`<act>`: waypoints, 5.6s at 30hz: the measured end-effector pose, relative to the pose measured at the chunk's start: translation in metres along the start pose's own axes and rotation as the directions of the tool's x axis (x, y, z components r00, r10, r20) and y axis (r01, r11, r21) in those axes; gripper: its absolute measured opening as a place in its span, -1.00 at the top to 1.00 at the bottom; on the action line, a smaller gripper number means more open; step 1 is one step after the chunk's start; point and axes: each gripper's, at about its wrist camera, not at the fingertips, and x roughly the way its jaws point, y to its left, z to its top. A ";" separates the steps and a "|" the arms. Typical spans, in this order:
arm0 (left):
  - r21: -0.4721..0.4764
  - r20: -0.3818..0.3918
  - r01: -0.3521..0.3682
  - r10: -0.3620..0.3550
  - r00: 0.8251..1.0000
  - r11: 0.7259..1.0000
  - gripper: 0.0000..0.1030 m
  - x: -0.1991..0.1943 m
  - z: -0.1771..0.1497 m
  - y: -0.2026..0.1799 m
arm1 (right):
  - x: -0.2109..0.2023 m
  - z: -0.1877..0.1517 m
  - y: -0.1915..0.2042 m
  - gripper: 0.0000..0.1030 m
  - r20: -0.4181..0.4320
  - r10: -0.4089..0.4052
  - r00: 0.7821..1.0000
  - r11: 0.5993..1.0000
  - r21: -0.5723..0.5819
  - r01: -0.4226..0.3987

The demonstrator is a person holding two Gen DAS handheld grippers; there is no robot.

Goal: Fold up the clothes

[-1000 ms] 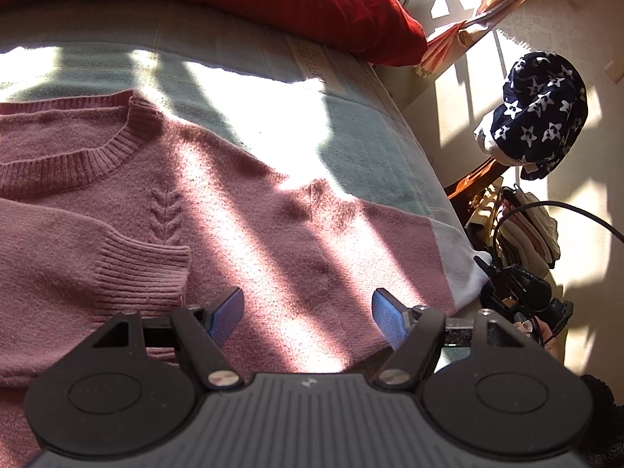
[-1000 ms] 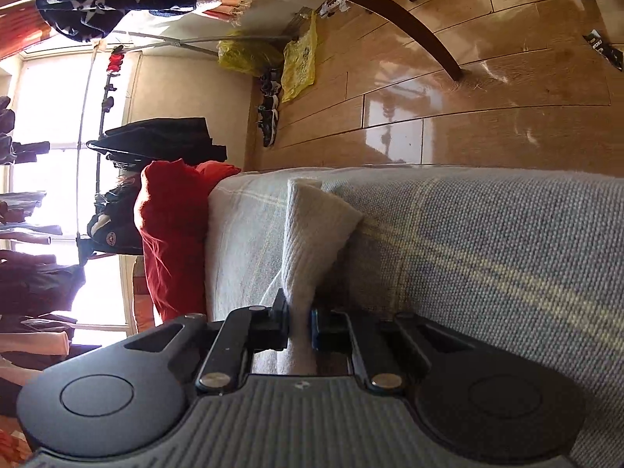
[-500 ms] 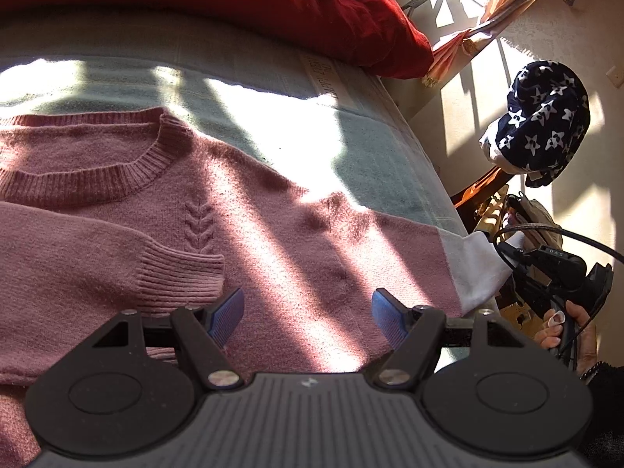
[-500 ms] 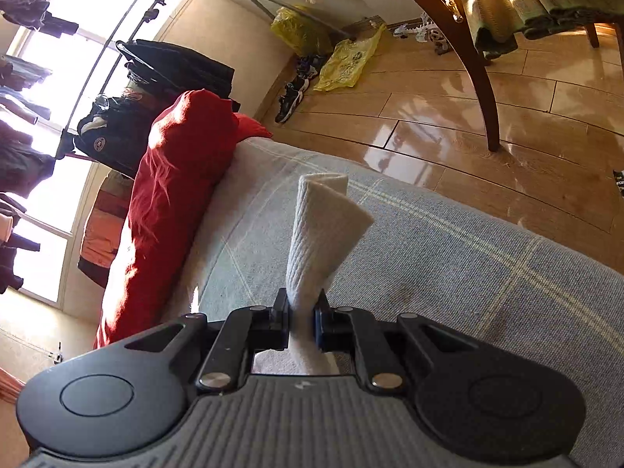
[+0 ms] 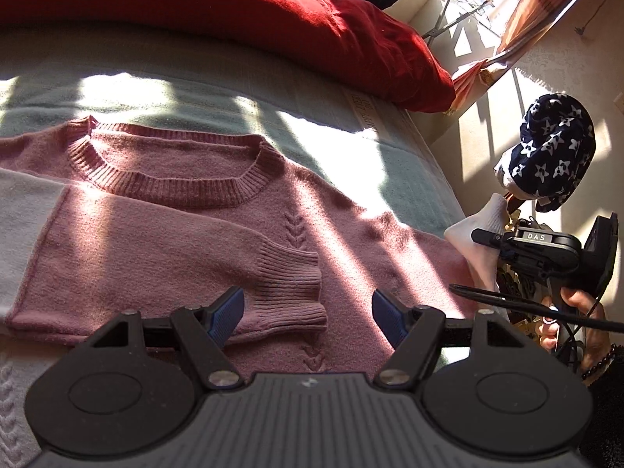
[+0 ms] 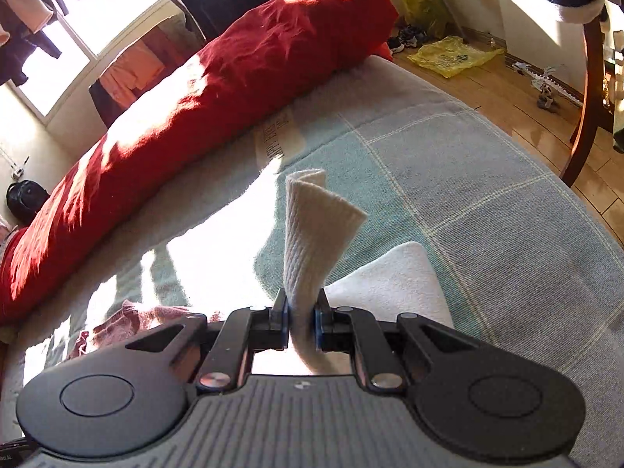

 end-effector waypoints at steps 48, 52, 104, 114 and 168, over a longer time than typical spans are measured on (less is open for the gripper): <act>-0.182 0.109 -0.134 0.156 0.982 0.974 -0.40 -0.157 -0.015 0.216 | 0.064 -0.146 0.385 0.75 -0.029 0.008 1.000 0.743 -0.669 -0.025; -0.194 0.108 -0.141 0.164 0.981 0.971 -0.40 -0.161 -0.019 0.222 | 0.073 -0.157 0.388 0.75 -0.042 -0.019 0.999 0.728 -0.685 -0.014; 0.126 0.049 -0.015 0.009 0.999 0.992 -0.40 -0.020 0.013 0.046 | 0.013 -0.130 0.150 0.58 -0.083 -0.256 0.963 0.826 -0.537 0.173; -0.009 -0.041 -0.084 0.084 0.996 0.996 -0.39 0.011 0.006 0.054 | 0.016 -0.120 0.123 0.57 -0.146 -0.162 0.976 0.850 -0.522 0.063; 0.306 -0.306 0.160 -0.063 0.950 0.938 -0.80 0.053 0.061 -0.034 | -0.044 -0.165 0.128 0.36 -0.190 0.013 0.982 0.867 -0.488 -0.106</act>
